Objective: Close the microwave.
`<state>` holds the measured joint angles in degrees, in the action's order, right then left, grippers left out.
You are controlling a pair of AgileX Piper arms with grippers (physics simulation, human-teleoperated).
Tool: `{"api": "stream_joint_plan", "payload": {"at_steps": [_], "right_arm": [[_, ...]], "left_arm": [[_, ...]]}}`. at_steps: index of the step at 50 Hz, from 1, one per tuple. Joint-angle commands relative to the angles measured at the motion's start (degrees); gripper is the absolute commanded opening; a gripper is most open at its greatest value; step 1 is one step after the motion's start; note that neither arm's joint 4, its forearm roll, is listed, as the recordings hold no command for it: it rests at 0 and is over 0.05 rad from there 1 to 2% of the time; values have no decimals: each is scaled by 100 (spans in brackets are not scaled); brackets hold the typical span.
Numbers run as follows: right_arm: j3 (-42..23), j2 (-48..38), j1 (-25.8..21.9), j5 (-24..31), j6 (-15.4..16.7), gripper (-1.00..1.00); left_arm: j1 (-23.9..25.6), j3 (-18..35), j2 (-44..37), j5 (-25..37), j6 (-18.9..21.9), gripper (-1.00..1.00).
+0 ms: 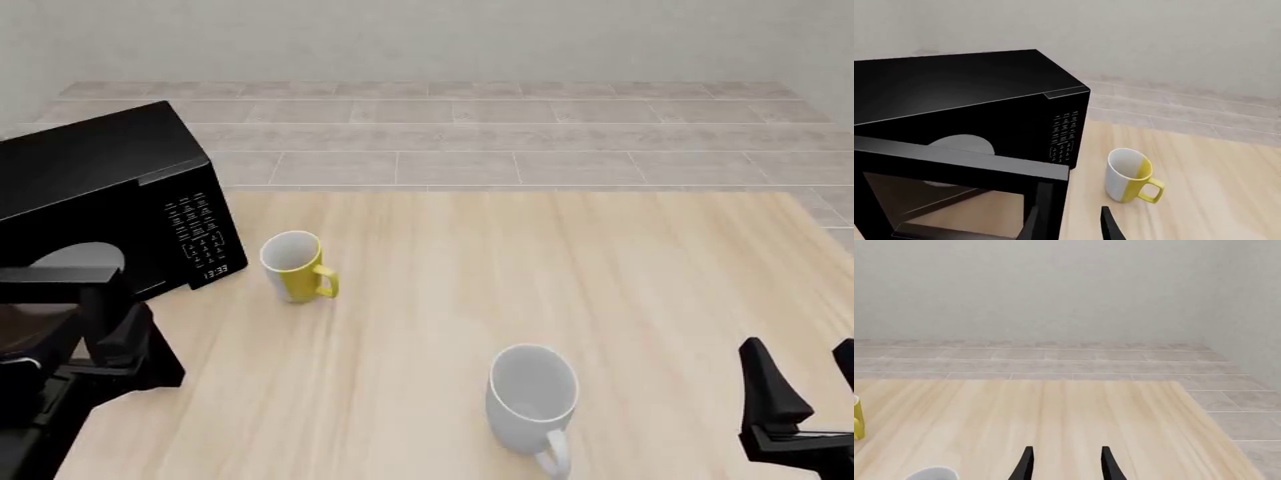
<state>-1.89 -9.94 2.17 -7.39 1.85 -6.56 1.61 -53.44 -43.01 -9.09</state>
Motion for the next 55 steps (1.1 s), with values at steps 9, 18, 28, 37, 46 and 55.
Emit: {"api": "stream_joint_plan", "payload": {"at_steps": [9,18,28,37,46,55], "right_arm": [[45,99,21,68,-35,100],[19,188,43,169,-41,100],[30,167,31,139,-51,100],[60,272,4,205,-49,100],[59,273,33,196,-59,100],[165,114,36,-22,-100,100]], "left_arm": [[110,-78,-970,-272,57,100],[193,-17,-1168,-344,-26,100],[127,69,-1358,-422,43,100],[142,136,-1638,-576,31,100],[177,284,-1378,-193,-2,100],[160,388,-1510,-216,-44,100]]}}
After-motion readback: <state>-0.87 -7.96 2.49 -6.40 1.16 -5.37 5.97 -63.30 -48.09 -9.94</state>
